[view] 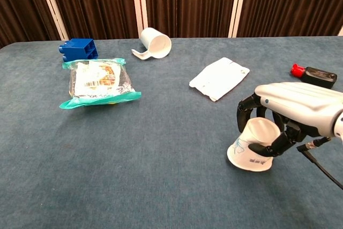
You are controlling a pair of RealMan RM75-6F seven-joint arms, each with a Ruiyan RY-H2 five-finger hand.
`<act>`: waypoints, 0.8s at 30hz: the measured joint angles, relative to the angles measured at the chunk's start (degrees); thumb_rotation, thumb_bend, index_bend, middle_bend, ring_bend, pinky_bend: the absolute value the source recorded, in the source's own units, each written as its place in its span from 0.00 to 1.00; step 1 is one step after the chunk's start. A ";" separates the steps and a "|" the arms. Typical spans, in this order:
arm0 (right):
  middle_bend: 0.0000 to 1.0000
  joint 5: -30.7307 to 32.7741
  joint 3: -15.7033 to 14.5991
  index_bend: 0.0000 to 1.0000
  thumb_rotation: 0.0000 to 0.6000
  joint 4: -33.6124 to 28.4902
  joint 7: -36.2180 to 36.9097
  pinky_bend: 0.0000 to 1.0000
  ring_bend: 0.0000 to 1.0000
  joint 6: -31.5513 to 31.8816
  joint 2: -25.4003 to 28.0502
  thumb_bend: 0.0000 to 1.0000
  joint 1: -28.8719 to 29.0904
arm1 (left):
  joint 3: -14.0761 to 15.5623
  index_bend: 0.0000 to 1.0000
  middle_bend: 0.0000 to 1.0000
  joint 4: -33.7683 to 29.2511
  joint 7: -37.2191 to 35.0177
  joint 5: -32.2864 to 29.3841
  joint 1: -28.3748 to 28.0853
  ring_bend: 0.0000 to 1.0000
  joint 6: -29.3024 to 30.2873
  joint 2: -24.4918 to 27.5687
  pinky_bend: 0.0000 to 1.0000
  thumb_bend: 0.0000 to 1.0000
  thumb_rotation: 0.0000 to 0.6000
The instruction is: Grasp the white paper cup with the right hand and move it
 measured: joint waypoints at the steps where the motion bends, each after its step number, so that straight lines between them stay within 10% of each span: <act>1: 0.40 -0.02 -0.07 0.52 1.00 0.15 -0.28 0.53 0.43 0.05 -0.03 0.40 -0.01 | 0.01 0.00 0.00 -0.01 0.07 0.04 0.01 0.00 0.03 -0.01 0.00 0.00 1.00; 24: 0.40 -0.37 1.80 0.52 1.00 -2.84 -4.94 0.53 0.45 3.76 1.57 0.40 -0.45 | 0.04 0.00 0.00 0.00 0.19 0.17 0.18 0.00 0.39 -0.06 0.00 0.00 1.00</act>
